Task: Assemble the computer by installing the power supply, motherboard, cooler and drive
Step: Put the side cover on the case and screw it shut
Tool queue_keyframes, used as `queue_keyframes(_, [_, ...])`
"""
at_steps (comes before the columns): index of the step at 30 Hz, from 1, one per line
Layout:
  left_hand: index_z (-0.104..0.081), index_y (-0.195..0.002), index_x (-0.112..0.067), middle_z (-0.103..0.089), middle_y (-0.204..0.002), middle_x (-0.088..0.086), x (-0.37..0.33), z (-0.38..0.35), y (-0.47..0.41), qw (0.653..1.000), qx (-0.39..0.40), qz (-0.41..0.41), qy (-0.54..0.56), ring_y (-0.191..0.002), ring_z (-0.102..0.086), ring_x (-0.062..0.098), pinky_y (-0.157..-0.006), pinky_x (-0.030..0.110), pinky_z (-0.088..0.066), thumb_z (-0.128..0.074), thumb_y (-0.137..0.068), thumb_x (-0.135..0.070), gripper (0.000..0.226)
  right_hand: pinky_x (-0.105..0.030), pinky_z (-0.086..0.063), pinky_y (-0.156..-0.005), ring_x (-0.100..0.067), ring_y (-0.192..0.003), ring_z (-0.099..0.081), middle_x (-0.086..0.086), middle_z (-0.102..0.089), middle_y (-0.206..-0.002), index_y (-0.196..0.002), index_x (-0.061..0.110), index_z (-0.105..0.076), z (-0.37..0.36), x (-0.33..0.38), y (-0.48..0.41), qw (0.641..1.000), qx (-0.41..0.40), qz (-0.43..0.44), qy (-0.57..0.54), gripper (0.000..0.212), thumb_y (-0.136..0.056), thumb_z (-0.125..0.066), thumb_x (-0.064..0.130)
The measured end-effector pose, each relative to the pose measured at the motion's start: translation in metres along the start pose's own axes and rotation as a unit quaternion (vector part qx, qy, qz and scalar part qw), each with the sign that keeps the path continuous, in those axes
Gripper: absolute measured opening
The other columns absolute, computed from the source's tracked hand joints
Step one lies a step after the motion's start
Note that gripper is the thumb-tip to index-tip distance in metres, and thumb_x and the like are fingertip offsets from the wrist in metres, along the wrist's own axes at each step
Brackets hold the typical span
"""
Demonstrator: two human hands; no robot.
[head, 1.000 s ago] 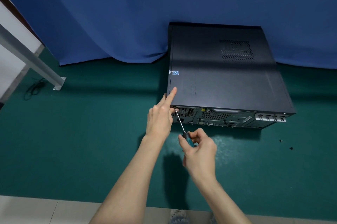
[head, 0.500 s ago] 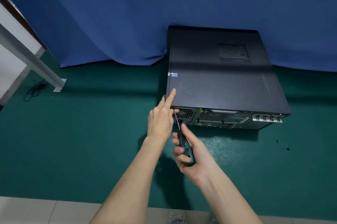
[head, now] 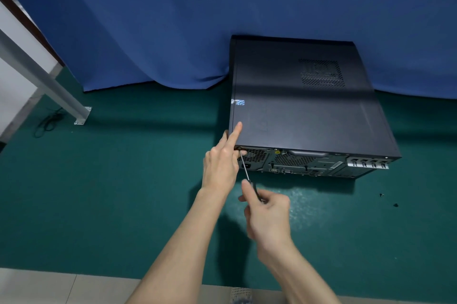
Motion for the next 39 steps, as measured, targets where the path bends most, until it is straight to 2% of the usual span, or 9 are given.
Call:
queue_keyframes(3, [-0.020,-0.149,-0.037,-0.057,-0.134,0.007,0.001,0.000,0.000,1.000,0.002,-0.002,-0.006,-0.120,-0.054,0.026,-0.095,0.039,-0.041,-0.044,-0.097,-0.009,0.064,-0.012,-0.012,-0.027,-0.005,-0.024,-0.017,0.004,-0.025,-0.038,-0.067,0.003,-0.059,0.001,0.001,-0.007,0.914,0.137,-0.259,-0.281,0.036,-0.083,-0.069,0.033])
queue_keyframes(6, [-0.020,-0.149,-0.037,-0.055,-0.136,0.006,0.000,0.000,0.000,1.000,0.005,-0.003,-0.009,-0.115,-0.058,0.026,-0.091,0.040,-0.043,-0.042,-0.097,-0.009,0.063,-0.015,-0.009,-0.024,-0.003,-0.022,-0.019,0.005,-0.024,-0.038,-0.076,0.001,-0.063,0.006,0.003,-0.007,0.869,0.205,-0.303,-0.333,0.034,-0.074,-0.069,0.035])
queue_keyframes(9, [-0.019,-0.149,-0.037,-0.054,-0.138,0.006,0.000,0.001,-0.002,1.000,0.007,0.005,-0.024,-0.110,-0.059,0.027,-0.091,0.039,-0.042,-0.043,-0.097,-0.010,0.064,-0.014,-0.013,-0.029,-0.006,-0.028,-0.021,0.002,-0.032,-0.045,-0.089,0.005,-0.064,0.003,0.001,-0.007,0.906,0.197,-0.256,-0.272,0.045,-0.078,-0.069,0.048])
queue_keyframes(13, [-0.023,-0.149,-0.036,-0.055,-0.137,0.009,-0.003,0.004,-0.001,1.000,0.014,0.006,0.004,-0.108,-0.060,0.030,-0.094,0.041,-0.042,-0.045,-0.095,-0.006,0.065,-0.022,-0.022,-0.042,-0.016,-0.040,-0.025,-0.010,-0.038,-0.051,-0.076,-0.009,-0.051,0.005,0.000,-0.013,0.999,0.038,-0.025,0.028,0.056,-0.084,-0.070,0.042])
queue_keyframes(16, [-0.027,-0.148,-0.034,-0.051,-0.140,0.011,-0.002,0.005,-0.002,1.000,0.006,0.004,0.021,-0.112,-0.060,0.029,-0.097,0.041,-0.041,-0.047,-0.095,-0.007,0.063,-0.013,-0.019,-0.038,-0.014,-0.028,-0.023,-0.008,-0.039,-0.042,-0.066,-0.006,-0.051,-0.003,0.000,-0.010,0.994,0.057,-0.072,-0.051,0.049,-0.089,-0.067,0.034])
queue_keyframes(20, [-0.027,-0.147,-0.036,-0.050,-0.141,0.012,-0.003,0.005,-0.001,1.000,-0.003,0.002,0.024,-0.117,-0.057,0.030,-0.099,0.041,-0.040,-0.047,-0.095,-0.006,0.063,-0.013,-0.011,-0.026,-0.005,-0.023,-0.020,0.004,-0.030,-0.038,-0.064,0.005,-0.056,-0.006,0.006,-0.011,0.896,0.196,-0.282,-0.280,0.039,-0.080,-0.071,0.037])
queue_keyframes(23, [-0.029,-0.146,-0.038,-0.048,-0.142,0.012,-0.003,0.007,0.000,0.999,-0.007,0.001,0.038,-0.116,-0.056,0.031,-0.099,0.040,-0.040,-0.052,-0.094,-0.006,0.065,-0.016,-0.012,-0.022,-0.005,-0.022,-0.021,0.005,-0.028,-0.039,-0.064,0.002,-0.060,-0.005,0.008,-0.010,0.846,0.230,-0.312,-0.366,0.035,-0.074,-0.073,0.033])
queue_keyframes(31, [-0.030,-0.142,-0.049,-0.051,-0.139,0.006,-0.003,0.017,0.012,0.988,0.049,0.058,0.137,-0.095,-0.067,0.012,-0.088,0.027,-0.050,-0.042,-0.079,0.022,0.096,-0.014,-0.016,-0.031,-0.008,-0.027,-0.021,0.000,-0.034,-0.046,-0.079,0.004,-0.064,0.040,0.011,-0.014,0.941,0.230,-0.197,-0.150,0.041,-0.079,-0.070,0.044])
queue_keyframes(39, [-0.065,-0.118,-0.006,-0.059,-0.120,0.017,-0.061,0.016,0.019,0.976,-0.172,-0.076,-0.114,-0.111,-0.055,0.034,-0.089,0.047,-0.050,-0.067,-0.083,-0.002,0.036,-0.027,-0.034,-0.042,-0.016,-0.038,-0.042,-0.006,-0.048,-0.050,-0.079,0.003,-0.052,0.153,0.029,-0.043,0.998,0.011,0.004,-0.062,0.027,-0.093,-0.062,0.024])
Point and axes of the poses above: each hand's wrist, its own y-axis away from the middle knuckle, its own z-axis out of the back of the hand, x = y × z, the point moved 3 cm from there along -y, towards the middle knuckle
